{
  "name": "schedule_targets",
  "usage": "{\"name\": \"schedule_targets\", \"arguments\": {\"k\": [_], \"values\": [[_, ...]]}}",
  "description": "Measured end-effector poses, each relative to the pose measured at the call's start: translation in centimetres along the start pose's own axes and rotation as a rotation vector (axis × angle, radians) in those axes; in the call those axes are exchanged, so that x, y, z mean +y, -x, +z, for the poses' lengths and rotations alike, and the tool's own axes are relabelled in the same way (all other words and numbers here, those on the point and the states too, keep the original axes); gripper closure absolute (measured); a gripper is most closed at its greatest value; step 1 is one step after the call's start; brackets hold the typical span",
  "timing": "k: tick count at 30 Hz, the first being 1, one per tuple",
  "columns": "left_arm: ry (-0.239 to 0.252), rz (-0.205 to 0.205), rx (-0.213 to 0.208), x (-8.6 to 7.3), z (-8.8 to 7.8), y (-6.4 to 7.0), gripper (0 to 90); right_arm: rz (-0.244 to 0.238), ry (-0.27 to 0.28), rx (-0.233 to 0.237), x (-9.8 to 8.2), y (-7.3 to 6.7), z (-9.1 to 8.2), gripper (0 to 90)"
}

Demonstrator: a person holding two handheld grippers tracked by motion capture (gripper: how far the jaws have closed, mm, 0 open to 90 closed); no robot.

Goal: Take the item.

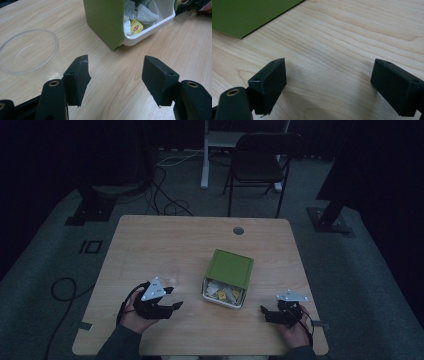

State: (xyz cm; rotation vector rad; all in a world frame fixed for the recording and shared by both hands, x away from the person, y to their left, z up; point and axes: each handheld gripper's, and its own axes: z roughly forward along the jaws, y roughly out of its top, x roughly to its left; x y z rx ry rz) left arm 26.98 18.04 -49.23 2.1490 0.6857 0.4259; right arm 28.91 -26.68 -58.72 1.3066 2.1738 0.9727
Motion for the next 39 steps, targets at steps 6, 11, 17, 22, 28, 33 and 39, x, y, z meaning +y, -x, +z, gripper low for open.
{"name": "schedule_targets", "arguments": {"k": [6, 11, 17, 22, 28, 33, 39], "values": [[0.016, -0.003, -0.014, 0.5, 0.8, 0.5, 39.2, 0.0, 0.0, 0.0, 0.0, 0.0, 0.0, 12.8], [0.015, 0.02, -0.022, 1.1, 1.5, 1.1, 39.2, 0.0, 0.0, 0.0, 0.0, 0.0, 0.0, 12.8], [0.034, 0.033, -0.024, 1.7, 2.2, 1.9, 43.8, 0.0, 0.0, 0.0, 0.0, 0.0, 0.0, 12.8], [0.025, 0.047, -0.041, 2.2, 3.1, 2.6, 45.9, -0.001, 0.0, 0.0, 0.0, 0.0, 0.0, 12.7], [0.027, 0.067, -0.036, 2.8, 4.0, 3.3, 48.4, -0.001, 0.0, 0.0, 0.0, 0.0, 0.0, 12.8], [0.041, 0.071, -0.058, 3.5, 5.0, 4.0, 49.2, -0.001, 0.0, 0.0, 0.0, 0.0, 0.0, 12.7], [0.05, 0.074, -0.072, 4.1, 5.9, 4.5, 49.5, -0.001, 0.001, 0.0, 0.0, 0.0, 0.0, 12.8]]}}
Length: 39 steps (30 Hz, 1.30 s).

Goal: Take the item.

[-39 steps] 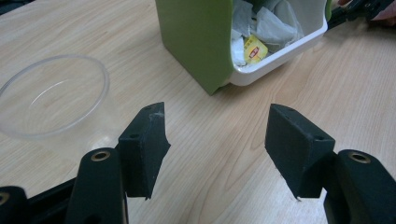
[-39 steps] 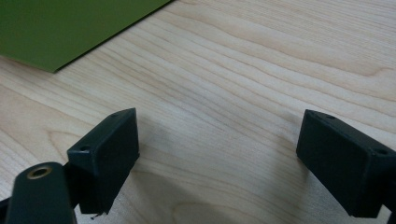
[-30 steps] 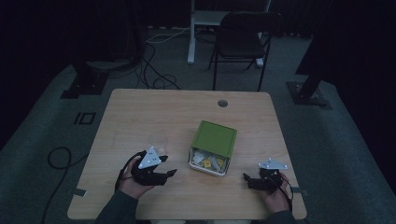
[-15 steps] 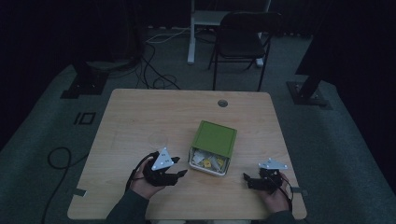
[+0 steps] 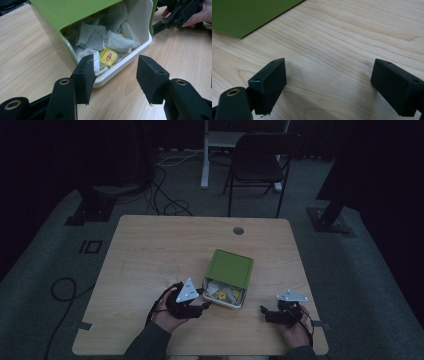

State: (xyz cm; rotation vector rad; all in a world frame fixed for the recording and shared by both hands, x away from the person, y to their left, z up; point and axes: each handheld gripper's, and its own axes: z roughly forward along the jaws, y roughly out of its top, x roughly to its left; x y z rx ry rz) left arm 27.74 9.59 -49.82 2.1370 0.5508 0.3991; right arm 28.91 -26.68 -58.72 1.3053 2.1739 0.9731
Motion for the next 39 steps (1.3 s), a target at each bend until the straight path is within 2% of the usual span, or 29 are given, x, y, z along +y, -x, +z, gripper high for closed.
{"name": "schedule_targets", "arguments": {"k": [5, 9, 15, 28, 32, 39], "values": [[-0.001, 0.002, -0.025, 0.7, 1.2, 0.5, 50.4, 0.0, 0.0, 0.0, 0.0, 0.0, 0.0, 12.7], [-0.003, 0.01, -0.034, 1.2, 2.2, 0.9, 50.1, 0.001, 0.0, 0.0, 0.0, 0.0, 0.0, 12.8], [-0.009, 0.001, -0.042, 1.5, 3.4, 1.3, 50.1, 0.0, 0.0, 0.0, 0.0, 0.0, 0.0, 12.8], [-0.029, -0.01, -0.054, 1.7, 5.2, 1.7, 48.5, 0.001, 0.0, 0.0, 0.0, 0.0, 0.0, 12.8], [-0.037, -0.008, -0.049, 1.7, 5.7, 1.9, 42.5, 0.0, 0.0, 0.0, 0.0, 0.0, 0.0, 12.8], [-0.049, -0.016, -0.062, 1.5, 6.3, 2.1, 41.3, 0.0, 0.0, 0.0, 0.0, 0.0, 0.0, 12.7]]}}
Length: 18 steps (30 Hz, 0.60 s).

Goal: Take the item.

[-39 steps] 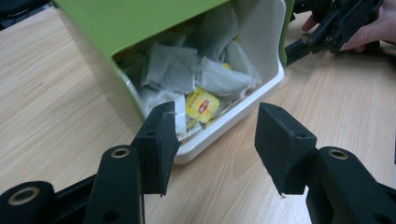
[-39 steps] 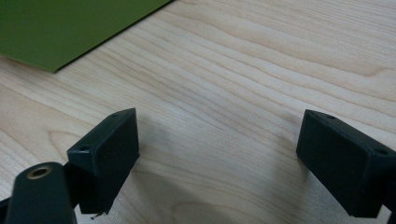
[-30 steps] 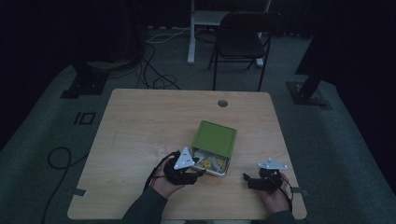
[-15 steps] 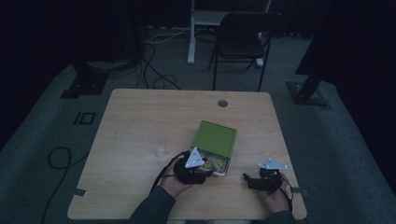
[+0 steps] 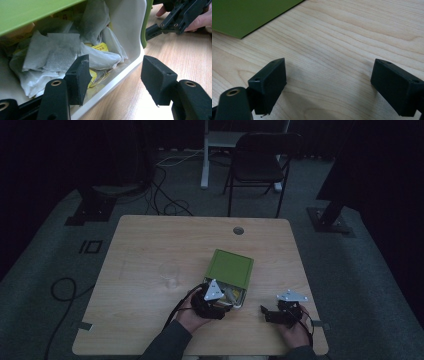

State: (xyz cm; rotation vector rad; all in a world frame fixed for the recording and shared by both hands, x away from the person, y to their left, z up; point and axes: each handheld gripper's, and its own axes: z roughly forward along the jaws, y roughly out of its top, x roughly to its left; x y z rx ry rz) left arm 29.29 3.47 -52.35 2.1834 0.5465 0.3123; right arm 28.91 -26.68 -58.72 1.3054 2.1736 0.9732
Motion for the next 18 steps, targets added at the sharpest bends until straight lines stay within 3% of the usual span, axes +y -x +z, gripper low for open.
{"name": "schedule_targets", "arguments": {"k": [9, 18], "values": [[-0.037, -0.011, -0.031, -0.4, 1.4, 0.1, 42.8, 0.0, 0.0, 0.0, 0.0, 0.0, 0.0, 12.8], [-0.036, -0.027, -0.047, -0.8, 1.1, 0.3, 43.8, 0.0, 0.0, 0.0, 0.0, 0.0, 0.0, 12.8]]}}
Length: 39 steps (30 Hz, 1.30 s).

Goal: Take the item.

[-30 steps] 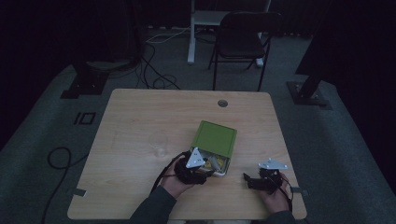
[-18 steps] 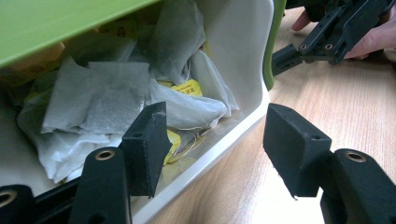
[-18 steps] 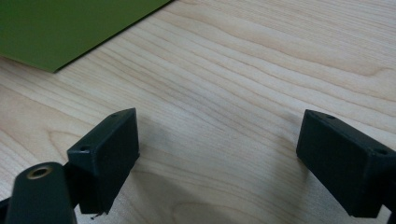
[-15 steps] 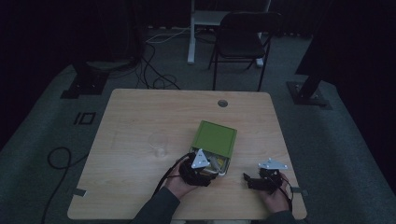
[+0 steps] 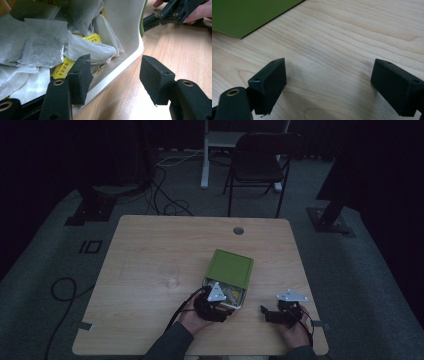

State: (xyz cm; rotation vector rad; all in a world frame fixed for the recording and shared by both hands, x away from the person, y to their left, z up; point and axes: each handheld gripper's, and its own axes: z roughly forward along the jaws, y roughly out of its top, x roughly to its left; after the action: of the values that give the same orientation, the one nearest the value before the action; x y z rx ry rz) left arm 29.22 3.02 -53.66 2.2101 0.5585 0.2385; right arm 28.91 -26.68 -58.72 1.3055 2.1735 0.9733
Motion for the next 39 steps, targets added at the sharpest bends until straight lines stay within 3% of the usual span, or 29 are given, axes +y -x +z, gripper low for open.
{"name": "schedule_targets", "arguments": {"k": [7, 21, 28, 35, 39], "values": [[0.015, -0.031, -0.036, -0.9, -0.9, 0.6, 44.2, 0.0, 0.0, 0.0, 0.0, 0.0, 0.0, 12.8], [-0.003, -0.029, -0.062, -2.8, -2.3, 2.6, 43.8, 0.0, 0.0, 0.0, 0.0, 0.0, 0.0, 12.8], [0.065, -0.03, -0.01, -1.7, -3.5, 2.6, 46.6, 0.0, 0.0, 0.0, 0.0, 0.0, 0.0, 12.8], [0.066, -0.057, 0.04, -1.0, -2.9, 1.8, 50.6, 0.0, 0.0, 0.0, 0.0, 0.0, 0.0, 12.8], [0.052, -0.044, 0.049, -0.5, -2.4, 1.8, 50.9, 0.0, 0.0, 0.0, 0.0, 0.0, 0.0, 12.7]]}}
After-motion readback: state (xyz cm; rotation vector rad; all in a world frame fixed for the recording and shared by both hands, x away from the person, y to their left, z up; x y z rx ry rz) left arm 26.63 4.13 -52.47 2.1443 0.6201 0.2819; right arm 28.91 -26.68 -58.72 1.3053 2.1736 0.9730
